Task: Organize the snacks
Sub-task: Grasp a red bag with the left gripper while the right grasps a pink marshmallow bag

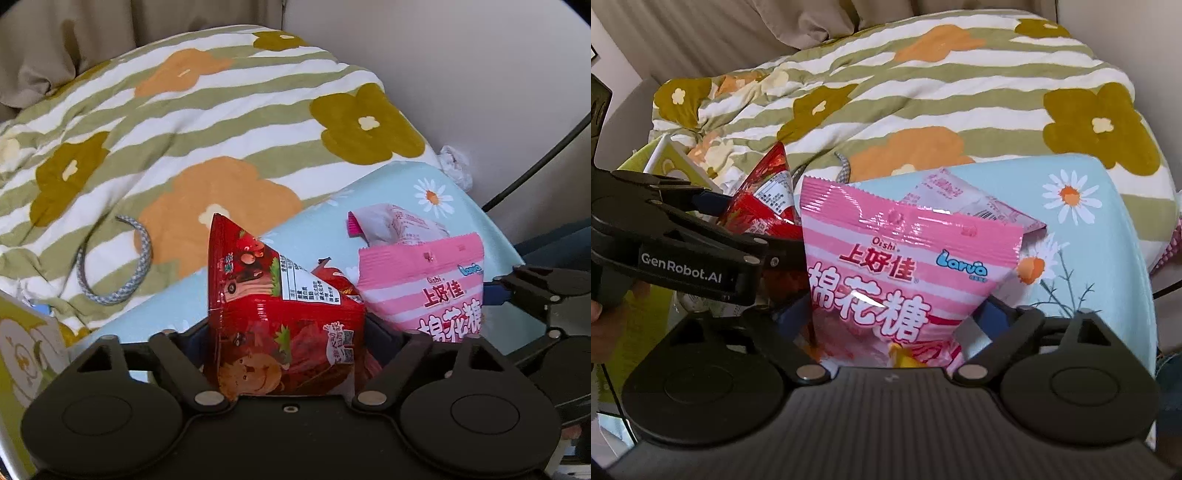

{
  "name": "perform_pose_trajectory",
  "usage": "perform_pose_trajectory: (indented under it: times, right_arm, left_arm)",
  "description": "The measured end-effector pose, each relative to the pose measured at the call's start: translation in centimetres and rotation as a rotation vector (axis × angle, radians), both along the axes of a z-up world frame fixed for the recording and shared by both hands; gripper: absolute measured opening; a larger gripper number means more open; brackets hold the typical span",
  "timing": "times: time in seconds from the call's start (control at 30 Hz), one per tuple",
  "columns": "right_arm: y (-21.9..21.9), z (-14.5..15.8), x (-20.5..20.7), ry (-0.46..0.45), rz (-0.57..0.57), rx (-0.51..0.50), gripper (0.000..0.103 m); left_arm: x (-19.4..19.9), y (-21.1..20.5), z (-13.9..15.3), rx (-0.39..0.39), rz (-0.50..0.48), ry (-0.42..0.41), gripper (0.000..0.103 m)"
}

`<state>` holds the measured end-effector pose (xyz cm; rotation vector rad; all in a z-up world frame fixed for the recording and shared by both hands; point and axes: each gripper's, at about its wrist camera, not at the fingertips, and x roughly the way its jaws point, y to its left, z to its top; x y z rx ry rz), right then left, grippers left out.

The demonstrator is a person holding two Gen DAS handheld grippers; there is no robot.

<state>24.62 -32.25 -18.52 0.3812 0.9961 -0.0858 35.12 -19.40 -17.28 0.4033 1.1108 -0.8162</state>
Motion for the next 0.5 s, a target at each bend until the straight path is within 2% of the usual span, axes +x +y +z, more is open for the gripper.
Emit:
perform_pose_trajectory:
  times: [0.23,0.43,0.5]
  right_arm:
    - [0.0,0.0,0.0,-0.004,0.003,0.007,0.102]
    - [-0.1,-0.2,0.0,-0.011,0.008,0.03,0.101]
    - [-0.3,-0.3,0.1,-0.009,0.02,0.033,0.096]
  left_arm:
    - [-0.5,0.2,0.3,0.005,0.015,-0.02,0.069]
    - [-1.5,1.0,1.0,0.014,0.075,-0.066,0.069]
    - [-1.8,1.6,1.3,0.003,0.11,-0.073,0.069]
